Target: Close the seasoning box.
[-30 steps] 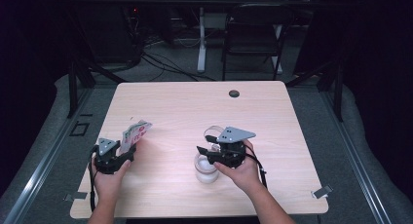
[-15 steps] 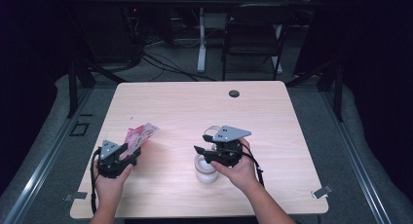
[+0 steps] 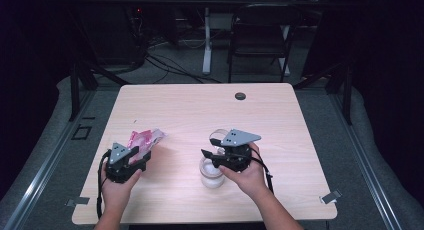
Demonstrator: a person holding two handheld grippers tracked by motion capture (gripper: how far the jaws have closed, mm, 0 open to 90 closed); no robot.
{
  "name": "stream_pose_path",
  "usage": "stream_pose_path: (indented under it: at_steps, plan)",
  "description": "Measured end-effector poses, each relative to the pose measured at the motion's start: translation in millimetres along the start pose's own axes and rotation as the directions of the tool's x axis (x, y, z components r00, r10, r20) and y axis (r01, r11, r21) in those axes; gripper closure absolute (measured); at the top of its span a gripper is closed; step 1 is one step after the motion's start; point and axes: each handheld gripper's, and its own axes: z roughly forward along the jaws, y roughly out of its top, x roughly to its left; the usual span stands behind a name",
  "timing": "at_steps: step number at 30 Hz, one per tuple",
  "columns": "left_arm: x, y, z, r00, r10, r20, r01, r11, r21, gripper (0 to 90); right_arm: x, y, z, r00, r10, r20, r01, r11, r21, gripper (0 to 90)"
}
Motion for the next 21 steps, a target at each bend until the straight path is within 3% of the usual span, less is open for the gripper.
stream_pose_path:
  at_steps: [4, 7, 14, 21]
  plan:
    - [-5.6, 4.2, -1.7, 0.9997, 0.012, 0.021, -0.012, 0.9999, -0.004, 47.5, 0.7, 1.5, -1.4, 0.9998, 0.0, -0.02, 0.0, 1.0, 0.0, 49.3]
    - [-12.2, 8.6, -3.8, 0.9992, 0.028, 0.027, -0.028, 0.9994, -0.019, 46.1, 3.1, 2.1, -2.3, 0.999, -0.028, -0.036, 0.028, 0.999, 0.016, 51.1]
    - [-28.1, 18.9, -8.0, 0.9953, 0.053, 0.081, -0.05, 0.9978, -0.045, 43.4, 2.0, 5.4, -12.0, 0.9999, -0.007, -0.01, 0.007, 1.0, -0.026, 52.1]
    - [-41.1, 21.3, -3.9, 0.9899, 0.085, 0.113, -0.084, 0.9963, -0.017, 43.6, -6.3, 7.9, -28.3, 0.9994, 0.018, 0.03, -0.017, 0.999, -0.039, 55.3]
